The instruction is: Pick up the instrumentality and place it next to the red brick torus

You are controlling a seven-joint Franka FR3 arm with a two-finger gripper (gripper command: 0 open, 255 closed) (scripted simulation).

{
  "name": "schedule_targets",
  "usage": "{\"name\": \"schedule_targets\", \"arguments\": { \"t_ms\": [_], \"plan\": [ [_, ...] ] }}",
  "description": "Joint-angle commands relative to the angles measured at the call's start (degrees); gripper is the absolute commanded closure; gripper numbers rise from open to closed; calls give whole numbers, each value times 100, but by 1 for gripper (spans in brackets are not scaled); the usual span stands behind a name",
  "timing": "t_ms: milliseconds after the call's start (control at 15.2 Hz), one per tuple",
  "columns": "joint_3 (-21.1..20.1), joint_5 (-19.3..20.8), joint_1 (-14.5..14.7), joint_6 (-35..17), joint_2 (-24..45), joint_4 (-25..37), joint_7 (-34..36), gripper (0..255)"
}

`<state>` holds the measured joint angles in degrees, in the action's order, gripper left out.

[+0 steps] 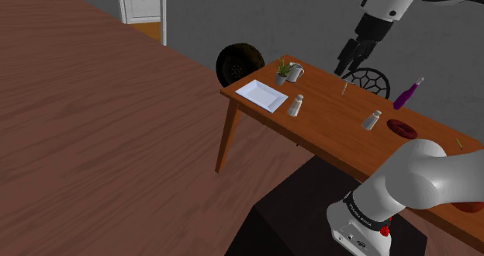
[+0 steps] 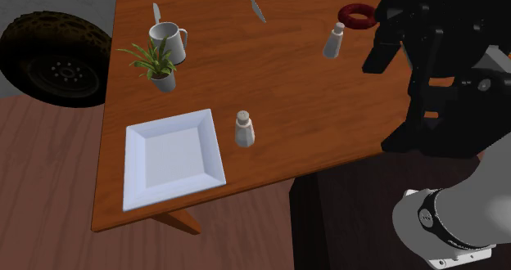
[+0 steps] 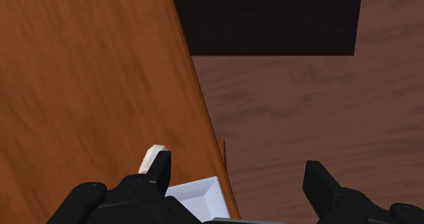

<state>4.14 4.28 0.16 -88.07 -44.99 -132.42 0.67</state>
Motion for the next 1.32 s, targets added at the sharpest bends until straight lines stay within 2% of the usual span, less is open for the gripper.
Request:
{"name": "schedule_targets", "arguments": {
  "t_ms": [0, 594, 1254],
  "plan": [
    [0, 0, 0, 0, 0, 0, 0, 0],
    [618, 389, -217, -2116, 441, -1184, -363, 0],
    [1432, 524, -315, -4657, 1984, -1632, -877, 0]
  ]
}}
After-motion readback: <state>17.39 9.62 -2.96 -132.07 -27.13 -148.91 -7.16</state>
